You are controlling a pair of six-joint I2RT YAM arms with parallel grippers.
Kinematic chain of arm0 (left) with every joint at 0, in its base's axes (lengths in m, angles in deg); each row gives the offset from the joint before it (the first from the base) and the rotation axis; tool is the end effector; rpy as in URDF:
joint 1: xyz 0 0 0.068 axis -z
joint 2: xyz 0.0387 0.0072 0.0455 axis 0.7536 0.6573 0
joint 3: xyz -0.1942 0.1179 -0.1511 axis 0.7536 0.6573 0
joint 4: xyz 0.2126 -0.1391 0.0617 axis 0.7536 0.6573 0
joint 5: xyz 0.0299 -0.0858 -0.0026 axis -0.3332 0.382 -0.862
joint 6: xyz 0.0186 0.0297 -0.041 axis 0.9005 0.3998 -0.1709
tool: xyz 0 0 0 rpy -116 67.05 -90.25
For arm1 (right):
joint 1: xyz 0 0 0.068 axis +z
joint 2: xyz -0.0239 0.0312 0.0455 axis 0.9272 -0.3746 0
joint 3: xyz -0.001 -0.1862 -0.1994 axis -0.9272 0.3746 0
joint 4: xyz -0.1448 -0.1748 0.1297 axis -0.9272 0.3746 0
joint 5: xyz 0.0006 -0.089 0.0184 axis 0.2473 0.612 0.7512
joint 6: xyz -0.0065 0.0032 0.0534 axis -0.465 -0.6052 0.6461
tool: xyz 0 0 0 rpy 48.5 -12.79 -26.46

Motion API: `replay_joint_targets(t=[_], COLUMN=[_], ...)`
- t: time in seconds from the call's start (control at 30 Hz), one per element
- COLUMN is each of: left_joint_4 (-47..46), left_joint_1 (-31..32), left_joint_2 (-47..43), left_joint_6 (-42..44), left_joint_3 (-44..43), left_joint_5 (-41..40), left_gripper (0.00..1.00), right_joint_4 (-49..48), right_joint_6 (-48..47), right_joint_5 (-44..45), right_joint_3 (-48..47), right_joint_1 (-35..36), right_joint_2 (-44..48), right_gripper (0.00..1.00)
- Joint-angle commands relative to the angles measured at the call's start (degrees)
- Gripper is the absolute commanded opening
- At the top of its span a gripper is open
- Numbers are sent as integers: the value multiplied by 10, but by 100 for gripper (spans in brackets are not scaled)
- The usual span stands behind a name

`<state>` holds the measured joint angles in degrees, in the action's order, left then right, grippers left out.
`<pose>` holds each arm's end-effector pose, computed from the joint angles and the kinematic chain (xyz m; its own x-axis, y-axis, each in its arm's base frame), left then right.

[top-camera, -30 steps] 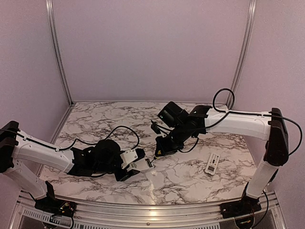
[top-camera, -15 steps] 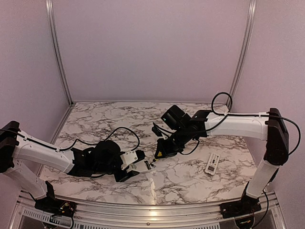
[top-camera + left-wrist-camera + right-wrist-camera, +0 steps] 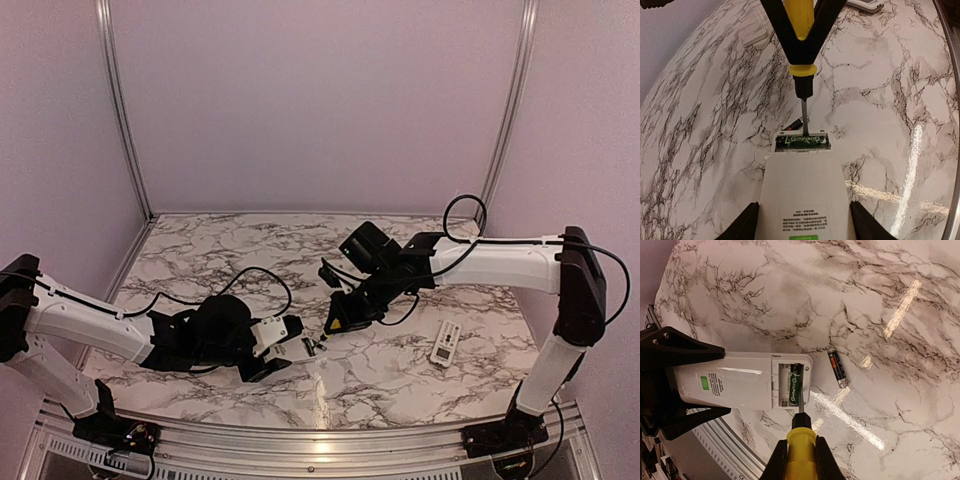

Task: Unload the batteries from the remote control
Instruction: Remove the battery from the remote control without the battery cover.

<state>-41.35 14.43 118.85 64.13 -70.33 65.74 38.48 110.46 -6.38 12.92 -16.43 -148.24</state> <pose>0.1313 -0.2553 0.1668 -0.0521 0.6533 -0.7553 0.9036 0.3529 0.2429 0.2159 0.2897 0.2270 -0.8659 -0.3942 -0.3079 -0.4984 0.7322 0.4643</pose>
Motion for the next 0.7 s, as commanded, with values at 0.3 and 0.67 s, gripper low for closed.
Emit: replay_joint_targets(t=[0.3,0.67], left_joint_4=[-83,-88], left_joint_1=[3,3], left_joint_2=[-38,-49], left_joint_6=[-15,-26], left_joint_3=[11,22], left_joint_5=[13,17], left_gripper=[0,0], right_joint_4=[-46,-79], right_joint_6=[-1,7], right_joint_5=[-61,-91], right_joint_3=[33,50], right_joint_1=[-12,-12], right_joint_2=[26,28], right_gripper=[0,0])
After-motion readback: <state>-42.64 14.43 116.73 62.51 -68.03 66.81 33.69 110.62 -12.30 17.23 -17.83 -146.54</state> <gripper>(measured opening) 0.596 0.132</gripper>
